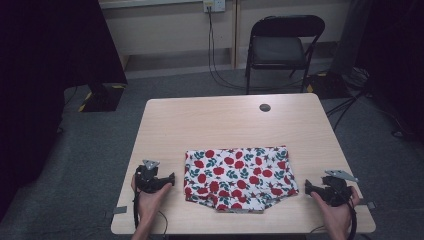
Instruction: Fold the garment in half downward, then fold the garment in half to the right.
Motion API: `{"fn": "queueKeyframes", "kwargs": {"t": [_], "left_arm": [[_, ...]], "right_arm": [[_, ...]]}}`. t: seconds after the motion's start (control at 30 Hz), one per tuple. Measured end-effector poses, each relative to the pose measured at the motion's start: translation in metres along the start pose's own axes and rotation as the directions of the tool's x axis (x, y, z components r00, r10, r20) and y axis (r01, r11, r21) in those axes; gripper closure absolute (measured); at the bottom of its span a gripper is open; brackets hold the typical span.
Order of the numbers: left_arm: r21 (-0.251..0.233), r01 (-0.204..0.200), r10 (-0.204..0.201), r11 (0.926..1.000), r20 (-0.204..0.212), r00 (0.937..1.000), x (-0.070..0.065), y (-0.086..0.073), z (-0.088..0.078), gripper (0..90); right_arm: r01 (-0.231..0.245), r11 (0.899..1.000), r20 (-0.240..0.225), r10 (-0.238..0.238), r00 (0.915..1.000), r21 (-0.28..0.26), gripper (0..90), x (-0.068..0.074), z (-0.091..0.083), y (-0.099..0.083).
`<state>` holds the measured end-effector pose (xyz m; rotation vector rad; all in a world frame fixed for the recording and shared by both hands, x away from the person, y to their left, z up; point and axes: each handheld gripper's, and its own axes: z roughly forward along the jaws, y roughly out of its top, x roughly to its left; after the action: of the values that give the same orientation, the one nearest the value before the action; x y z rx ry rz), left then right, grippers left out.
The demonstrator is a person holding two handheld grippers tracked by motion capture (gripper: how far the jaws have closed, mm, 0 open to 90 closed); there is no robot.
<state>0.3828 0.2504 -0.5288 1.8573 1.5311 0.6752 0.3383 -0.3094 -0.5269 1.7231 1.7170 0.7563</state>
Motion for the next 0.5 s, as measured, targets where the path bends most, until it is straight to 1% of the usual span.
{"fn": "queueKeyframes", "kwargs": {"t": [0.2, 0.3, 0.5], "left_arm": [[0.007, 0.002, -0.002, 1.0000, -0.005, 1.0000, 0.0006, 0.0004, 0.0006, 3.3], [0.015, 0.006, -0.006, 0.9999, -0.012, 0.9999, 0.0013, 0.0010, 0.0015, 0.3], [0.015, 0.008, -0.007, 0.9999, -0.013, 0.9999, 0.0011, 0.0011, 0.0014, 0.1]], "right_arm": [[0.005, 1.000, -0.005, -0.005, 1.0000, 0.002, 4.1, -0.0009, 0.0005, 0.0003], [0.005, 1.000, -0.006, -0.005, 1.0000, 0.002, 4.1, -0.0009, 0.0005, 0.0003], [-0.001, 1.000, 0.000, 0.001, 1.0000, 0.005, 2.8, -0.0002, 0.0014, 0.0011]]}}
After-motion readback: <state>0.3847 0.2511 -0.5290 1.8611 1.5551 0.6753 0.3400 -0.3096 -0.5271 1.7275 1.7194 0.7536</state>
